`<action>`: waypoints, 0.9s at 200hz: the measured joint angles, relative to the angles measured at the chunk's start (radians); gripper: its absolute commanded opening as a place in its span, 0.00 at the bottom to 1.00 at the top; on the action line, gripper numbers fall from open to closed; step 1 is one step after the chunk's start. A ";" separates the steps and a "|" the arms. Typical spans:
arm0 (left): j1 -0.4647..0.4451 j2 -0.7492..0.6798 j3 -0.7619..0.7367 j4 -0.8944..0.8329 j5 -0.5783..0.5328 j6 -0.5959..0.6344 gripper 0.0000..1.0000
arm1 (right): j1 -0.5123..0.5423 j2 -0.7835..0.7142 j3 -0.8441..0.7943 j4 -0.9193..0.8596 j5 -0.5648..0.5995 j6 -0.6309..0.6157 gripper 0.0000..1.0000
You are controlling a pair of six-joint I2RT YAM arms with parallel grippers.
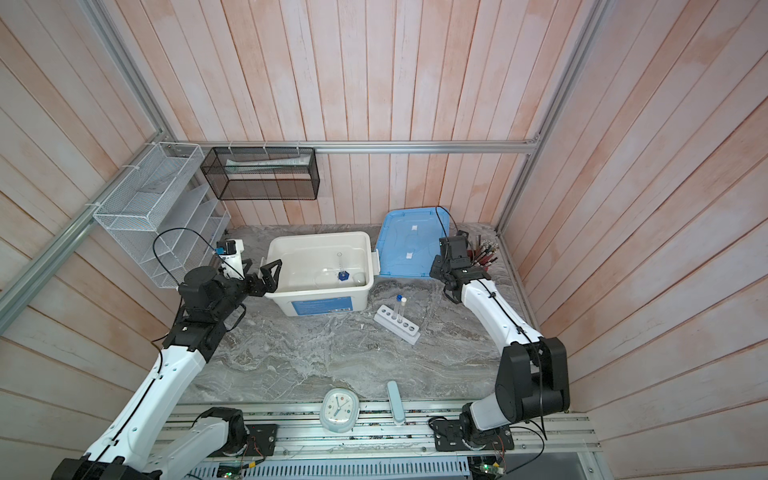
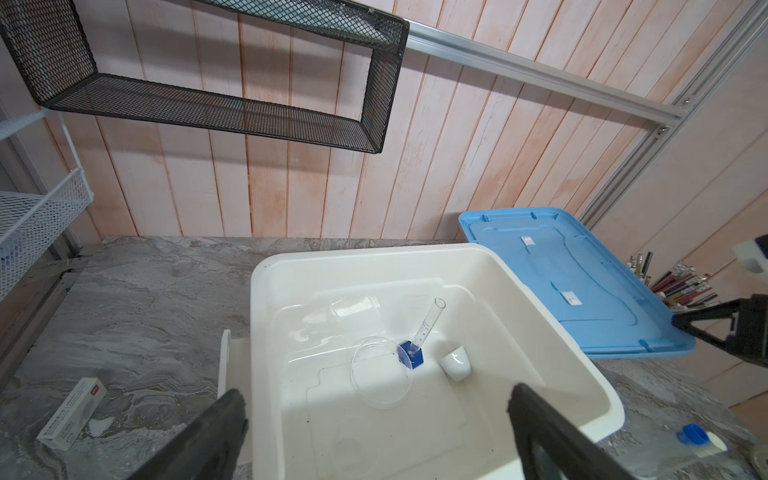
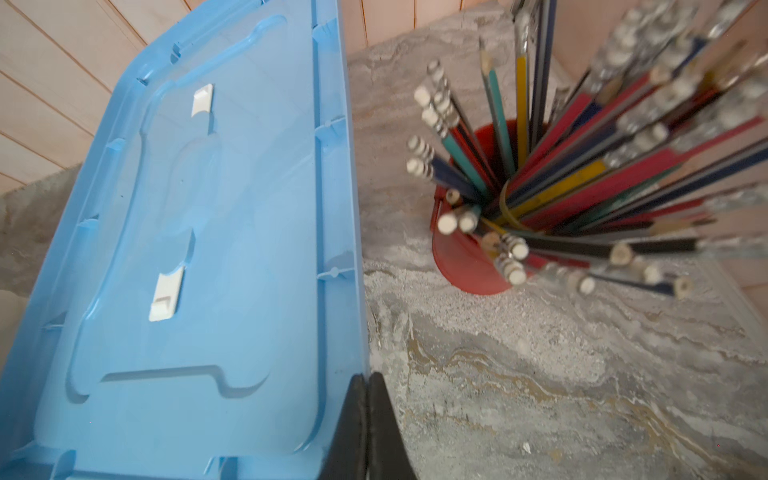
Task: Organize the chemistry lab equipment
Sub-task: 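Lower the right gripper onto the blue lid edge beside the red cup and grasp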
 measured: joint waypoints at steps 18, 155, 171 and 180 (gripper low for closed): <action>0.000 0.003 0.000 0.000 0.000 0.000 1.00 | 0.003 0.020 -0.023 0.008 -0.003 0.005 0.00; 0.000 0.011 0.000 -0.002 -0.001 0.008 1.00 | 0.005 0.318 -0.031 0.137 -0.032 0.066 0.15; 0.000 0.013 0.000 -0.002 -0.001 0.008 1.00 | 0.005 0.332 -0.031 0.148 -0.038 0.077 0.19; 0.000 0.016 0.000 -0.002 -0.001 0.009 1.00 | 0.005 0.337 -0.031 0.152 -0.043 0.080 0.20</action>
